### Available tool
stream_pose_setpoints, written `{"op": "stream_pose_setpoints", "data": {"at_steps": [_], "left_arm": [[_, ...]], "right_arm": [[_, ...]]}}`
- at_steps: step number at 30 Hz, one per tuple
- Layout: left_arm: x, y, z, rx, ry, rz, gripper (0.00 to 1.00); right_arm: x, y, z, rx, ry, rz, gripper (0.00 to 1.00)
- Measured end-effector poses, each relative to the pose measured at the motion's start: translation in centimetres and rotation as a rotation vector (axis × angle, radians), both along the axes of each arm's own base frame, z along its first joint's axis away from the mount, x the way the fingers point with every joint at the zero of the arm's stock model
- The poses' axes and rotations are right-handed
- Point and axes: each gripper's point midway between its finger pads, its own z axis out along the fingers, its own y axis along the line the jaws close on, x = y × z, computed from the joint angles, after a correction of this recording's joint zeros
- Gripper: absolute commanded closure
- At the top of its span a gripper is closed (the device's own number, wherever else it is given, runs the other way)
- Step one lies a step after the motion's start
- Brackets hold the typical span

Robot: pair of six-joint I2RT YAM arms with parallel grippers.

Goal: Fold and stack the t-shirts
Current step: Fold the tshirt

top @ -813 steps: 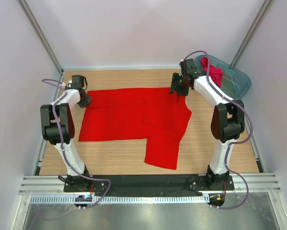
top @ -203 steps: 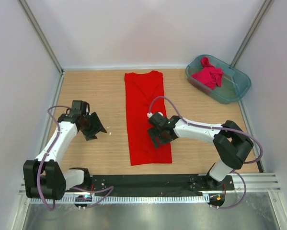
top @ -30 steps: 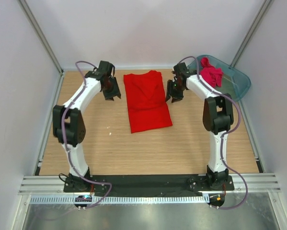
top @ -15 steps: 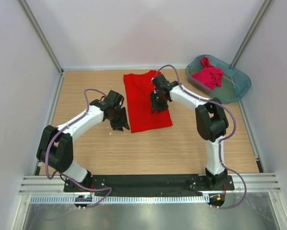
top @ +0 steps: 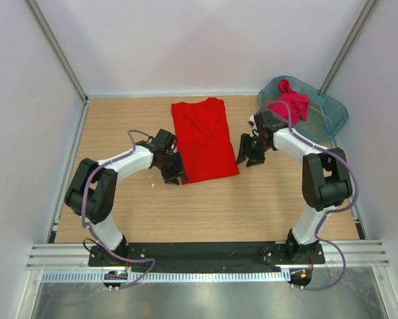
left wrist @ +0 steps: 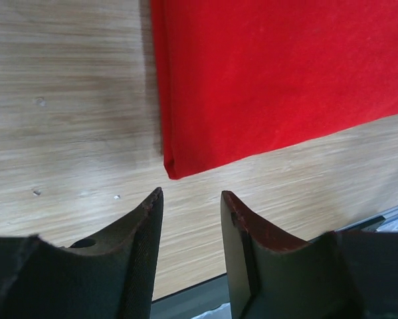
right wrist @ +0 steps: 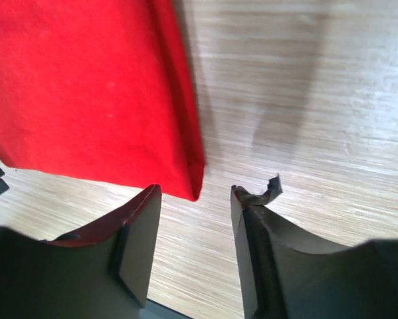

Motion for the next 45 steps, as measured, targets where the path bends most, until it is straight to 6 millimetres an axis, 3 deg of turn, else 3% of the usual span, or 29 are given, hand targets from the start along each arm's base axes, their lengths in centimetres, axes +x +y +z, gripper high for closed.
{"op": "stream_pose_setpoints", "data": {"at_steps": [2,5,6,11,17,22,30,33,35,37,40,45], "left_arm": [[0.3,-0.2,0.1,-0.011,-0.006,0.008,0.67],[1.4,-1.3,1.3,-0.063,-0.042,0.012,0.83],[1.8,-1.6,1.6,-0.077,-0.055,0.008,0.85],[3.4,-3.6,1.7,-0.158,-0.068,0.010,0.90],[3.5,-3.7,-2.4,-0.156,0.034,0.047,0.92],[3.9,-3.0,-2.6,-0.177,0.045,0.066,0.92],[3.7,-2.3,-2.6,-0.204,0.034,0.031,0.90],[3.2,-1.8,-2.4,-0.186,0.020,0.004,0.81],[2.8,-1.4,-2.0,-0.167,0.015,-0.011,0.66],[2.4,-1.1,-0.9,-0.158,0.003,-0.023,0.59],[3.0,-1.2,1.8,-0.170,-0.046,-0.033,0.59],[8.3,-3.0,6.4,-0.228,-0.188,-0.059,0.77]], "right_arm": [[-0.3,-0.6,-0.4,0.022,0.009,-0.020,0.53],[-0.7,0.6,-0.2,0.094,0.005,-0.005,0.96],[-0.8,1.4,0.1,0.137,0.003,-0.001,0.98],[-1.4,5.0,0.5,0.367,0.041,0.006,0.99],[-1.4,6.5,-1.5,0.482,0.113,0.017,0.99],[-1.5,4.4,-4.2,0.503,0.168,-0.048,0.99],[-1.7,0.8,-4.5,0.488,0.188,-0.122,0.99],[-2.1,-0.1,-4.2,0.405,0.164,-0.110,0.99],[-2.4,-0.6,-3.7,0.346,0.151,-0.099,0.99],[-2.3,-0.5,-2.6,0.320,0.130,-0.086,0.98],[-0.6,1.2,0.0,0.353,0.058,-0.056,0.96],[4.1,6.8,3.9,0.472,-0.056,0.014,0.97]]}}
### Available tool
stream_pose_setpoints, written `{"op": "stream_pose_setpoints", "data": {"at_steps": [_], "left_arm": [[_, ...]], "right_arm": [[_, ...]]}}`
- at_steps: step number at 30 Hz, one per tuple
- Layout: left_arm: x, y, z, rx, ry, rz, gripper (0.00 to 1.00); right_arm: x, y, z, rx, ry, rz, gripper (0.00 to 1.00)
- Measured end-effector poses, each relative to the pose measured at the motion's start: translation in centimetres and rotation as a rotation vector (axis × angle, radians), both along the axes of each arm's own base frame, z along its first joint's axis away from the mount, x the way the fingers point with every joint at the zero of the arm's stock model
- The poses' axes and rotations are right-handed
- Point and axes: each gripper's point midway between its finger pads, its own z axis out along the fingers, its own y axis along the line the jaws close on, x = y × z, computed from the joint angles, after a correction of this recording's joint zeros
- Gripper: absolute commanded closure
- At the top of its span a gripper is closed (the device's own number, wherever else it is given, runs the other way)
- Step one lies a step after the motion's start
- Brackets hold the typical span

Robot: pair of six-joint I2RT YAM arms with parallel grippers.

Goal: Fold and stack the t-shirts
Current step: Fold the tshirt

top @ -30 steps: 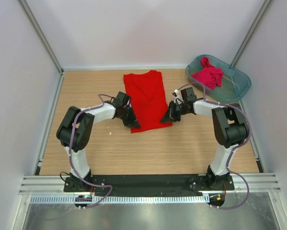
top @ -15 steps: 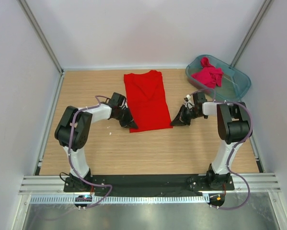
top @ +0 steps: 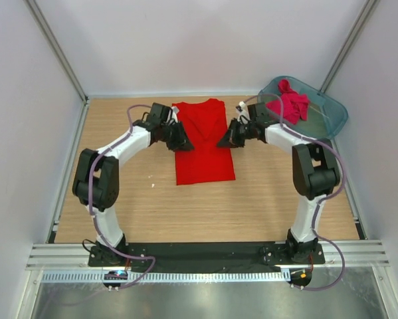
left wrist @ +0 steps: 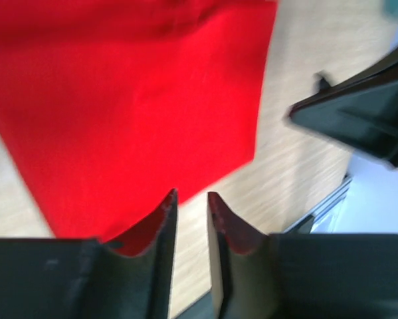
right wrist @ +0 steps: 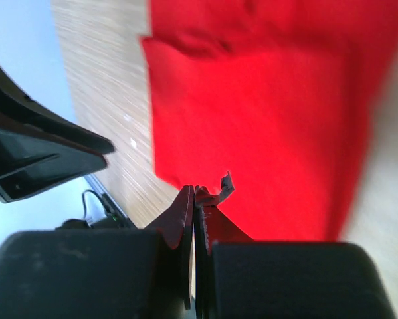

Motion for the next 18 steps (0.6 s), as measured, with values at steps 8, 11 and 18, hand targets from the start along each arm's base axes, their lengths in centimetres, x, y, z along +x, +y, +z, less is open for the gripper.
{"op": "stream_pose_setpoints", "data": {"at_steps": [8,11,18], "left_arm": [[7.2,1.8,-5.6,-0.026,0.037,0.064,0.90],[7.8,2.4,-8.4,-0.042,0.097,0.078,0.90],[8.6,2.1,-8.3,-0.062,0.068,0.057,0.92]], "right_arm": [[5.7,5.1,-3.9,0.092,0.023,0.017,0.98],[6.6,4.7,-6.2,0.090,0.065,-0.002,0.98],[8.3,1.3,-7.2,0.136,0.096,-0.055,0.98]]}}
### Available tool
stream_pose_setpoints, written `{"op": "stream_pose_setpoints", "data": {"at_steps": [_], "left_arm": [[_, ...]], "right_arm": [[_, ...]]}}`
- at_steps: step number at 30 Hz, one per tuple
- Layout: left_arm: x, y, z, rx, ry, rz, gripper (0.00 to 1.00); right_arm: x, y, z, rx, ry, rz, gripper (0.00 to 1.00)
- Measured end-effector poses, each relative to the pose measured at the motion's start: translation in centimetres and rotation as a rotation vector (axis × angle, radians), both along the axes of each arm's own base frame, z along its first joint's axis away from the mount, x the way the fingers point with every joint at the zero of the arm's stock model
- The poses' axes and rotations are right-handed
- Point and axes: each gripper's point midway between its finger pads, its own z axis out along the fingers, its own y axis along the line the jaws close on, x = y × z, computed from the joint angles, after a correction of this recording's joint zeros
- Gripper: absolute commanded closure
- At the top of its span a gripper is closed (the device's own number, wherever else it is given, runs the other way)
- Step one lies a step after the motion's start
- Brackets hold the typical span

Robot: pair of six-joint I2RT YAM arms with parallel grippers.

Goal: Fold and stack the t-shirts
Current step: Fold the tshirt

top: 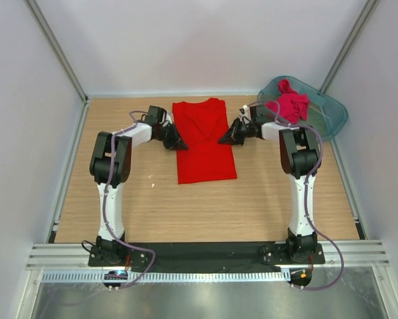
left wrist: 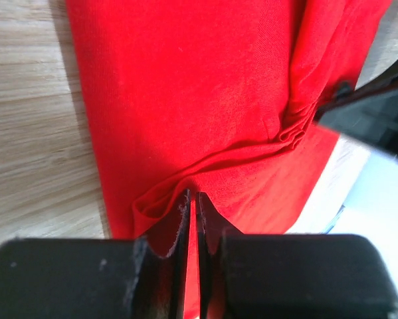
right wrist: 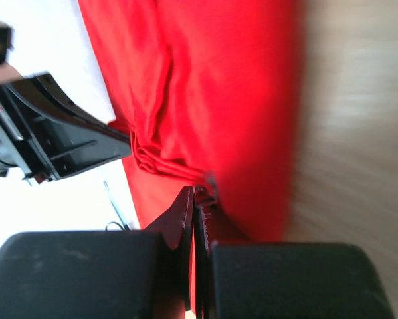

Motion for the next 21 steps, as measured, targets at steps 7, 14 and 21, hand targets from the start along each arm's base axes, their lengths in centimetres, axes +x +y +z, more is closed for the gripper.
{"op": "stream_pose_setpoints", "data": {"at_steps": [7,14,21], "left_arm": [[0.0,0.2,0.0,-0.012,-0.009,-0.024,0.78],[-0.2,0.2,1.9,-0.013,-0.042,-0.046,0.52],[-2.5,2.2,8.1,0.044,-0.127,-0.020,0.44]], "right_arm": [[2.6,-5.1,-0.2,0.009,0.005,-0.096,0.98],[1.2,-8.3,0.2,-0.121,0.062,-0.128,0.84],[-5.4,-9.1,7.0,-0.279,-0.017,-0.082,0.52]]}}
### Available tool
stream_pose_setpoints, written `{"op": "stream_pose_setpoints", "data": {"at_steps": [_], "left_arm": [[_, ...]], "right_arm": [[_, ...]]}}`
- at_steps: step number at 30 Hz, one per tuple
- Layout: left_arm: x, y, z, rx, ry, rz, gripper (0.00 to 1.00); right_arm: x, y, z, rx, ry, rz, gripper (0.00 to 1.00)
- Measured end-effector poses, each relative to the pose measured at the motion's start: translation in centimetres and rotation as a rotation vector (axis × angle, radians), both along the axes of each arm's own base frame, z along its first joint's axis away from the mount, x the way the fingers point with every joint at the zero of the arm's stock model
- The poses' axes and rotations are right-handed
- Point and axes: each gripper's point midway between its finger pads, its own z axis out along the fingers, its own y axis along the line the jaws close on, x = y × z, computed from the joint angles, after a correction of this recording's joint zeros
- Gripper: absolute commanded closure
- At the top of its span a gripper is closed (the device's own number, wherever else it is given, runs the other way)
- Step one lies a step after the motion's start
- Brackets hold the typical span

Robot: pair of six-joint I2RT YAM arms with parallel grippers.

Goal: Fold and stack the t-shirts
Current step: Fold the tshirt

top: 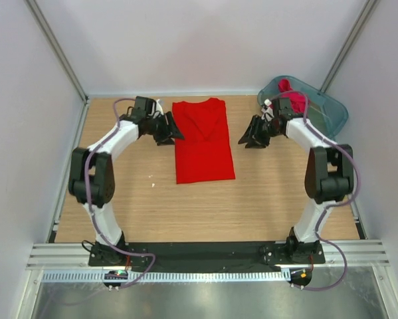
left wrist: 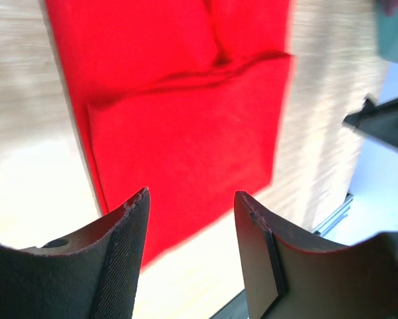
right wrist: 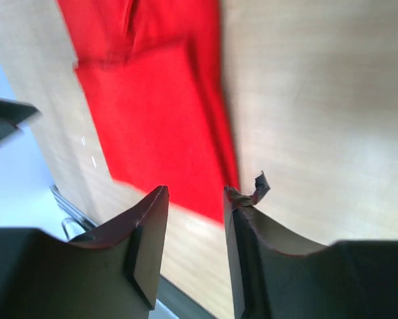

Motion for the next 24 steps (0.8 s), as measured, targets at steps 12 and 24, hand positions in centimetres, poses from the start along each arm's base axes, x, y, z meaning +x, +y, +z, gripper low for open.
{"op": "stream_pose_setpoints", "data": {"at_steps": [12,24], "left_arm": [[-13.4,3.6,-1.4,0.023,0.118,0.110,0.44],[-14.6,3.6,-6.7,0.058,0.280,0.228,0.45]], "right_arm": [[-12.0,2.2,-4.4,-0.138,0.124,0.147,0.49],[-11.6,2.1,-6.7,-0.138,0.145,0.110,0.50]]}}
